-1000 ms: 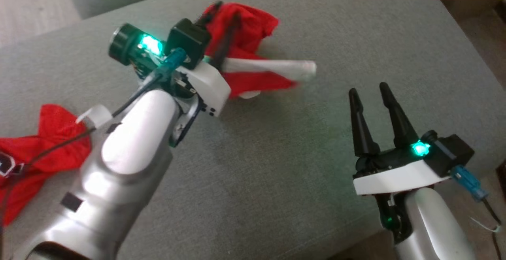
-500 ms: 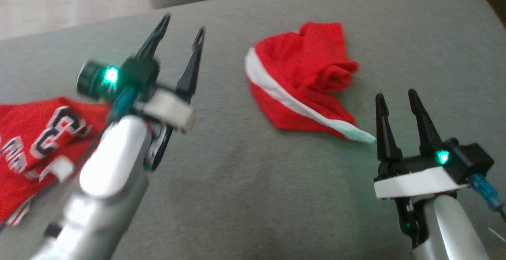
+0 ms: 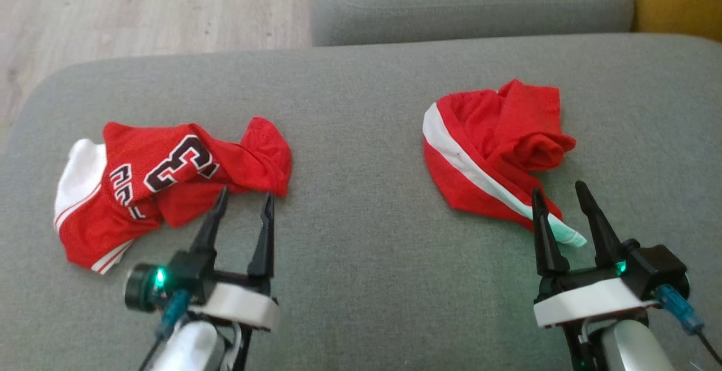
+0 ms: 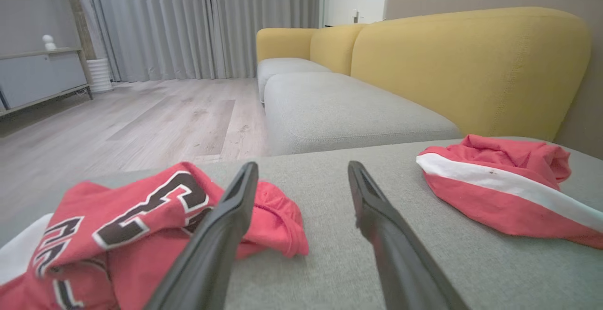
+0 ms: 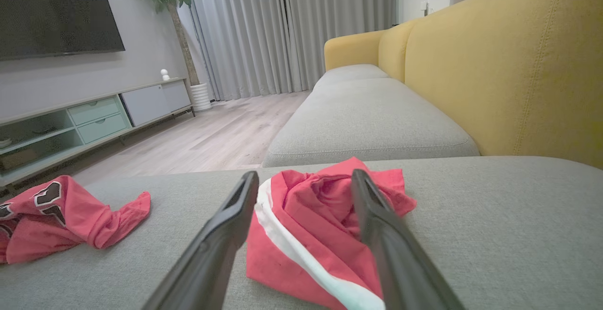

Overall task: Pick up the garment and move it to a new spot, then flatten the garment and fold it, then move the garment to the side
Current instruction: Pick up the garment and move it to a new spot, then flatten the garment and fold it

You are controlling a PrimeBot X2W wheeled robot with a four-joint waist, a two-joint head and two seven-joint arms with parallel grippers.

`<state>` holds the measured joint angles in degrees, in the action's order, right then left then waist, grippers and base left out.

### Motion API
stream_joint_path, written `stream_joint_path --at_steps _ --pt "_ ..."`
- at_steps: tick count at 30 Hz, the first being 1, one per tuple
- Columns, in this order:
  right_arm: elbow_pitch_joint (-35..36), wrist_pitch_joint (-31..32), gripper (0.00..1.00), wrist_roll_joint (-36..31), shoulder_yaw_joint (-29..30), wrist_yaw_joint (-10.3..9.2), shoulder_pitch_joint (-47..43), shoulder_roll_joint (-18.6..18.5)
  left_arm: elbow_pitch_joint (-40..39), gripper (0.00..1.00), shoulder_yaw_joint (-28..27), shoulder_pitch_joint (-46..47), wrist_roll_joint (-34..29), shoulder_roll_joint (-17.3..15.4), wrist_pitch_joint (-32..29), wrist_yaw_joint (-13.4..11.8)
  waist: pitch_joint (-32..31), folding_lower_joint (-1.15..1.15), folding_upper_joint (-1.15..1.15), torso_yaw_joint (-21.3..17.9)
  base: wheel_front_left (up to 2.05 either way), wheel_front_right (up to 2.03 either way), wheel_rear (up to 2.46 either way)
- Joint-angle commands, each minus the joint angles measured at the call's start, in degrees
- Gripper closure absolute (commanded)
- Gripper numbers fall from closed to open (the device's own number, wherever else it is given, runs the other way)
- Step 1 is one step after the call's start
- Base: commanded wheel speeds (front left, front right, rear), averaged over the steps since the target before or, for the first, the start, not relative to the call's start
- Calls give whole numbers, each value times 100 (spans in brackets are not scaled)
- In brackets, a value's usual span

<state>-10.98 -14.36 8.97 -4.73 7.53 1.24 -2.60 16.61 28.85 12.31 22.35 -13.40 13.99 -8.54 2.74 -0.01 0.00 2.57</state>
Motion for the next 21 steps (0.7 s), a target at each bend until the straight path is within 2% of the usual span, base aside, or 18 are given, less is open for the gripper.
stream_joint_path --at_steps 1,7,15,21 --pt "159 -63 0 -39 -140 -4 123 -28 -259 0 -273 214 23 -25 78 -46 -44 1 0 33 0 0 0" --pt "-43 -63 0 -202 -137 -4 209 -28 -400 0 -346 138 -24 23 95 -45 -70 1 0 -12 0 0 0" --pt "-1120 16 0 -845 110 -4 506 -28 -403 0 -370 108 -33 78 99 13 -27 1 0 -34 0 0 0" --pt "-1642 49 0 -1076 199 -4 789 -28 -369 0 -367 155 -38 131 100 60 103 1 0 31 0 0 0"
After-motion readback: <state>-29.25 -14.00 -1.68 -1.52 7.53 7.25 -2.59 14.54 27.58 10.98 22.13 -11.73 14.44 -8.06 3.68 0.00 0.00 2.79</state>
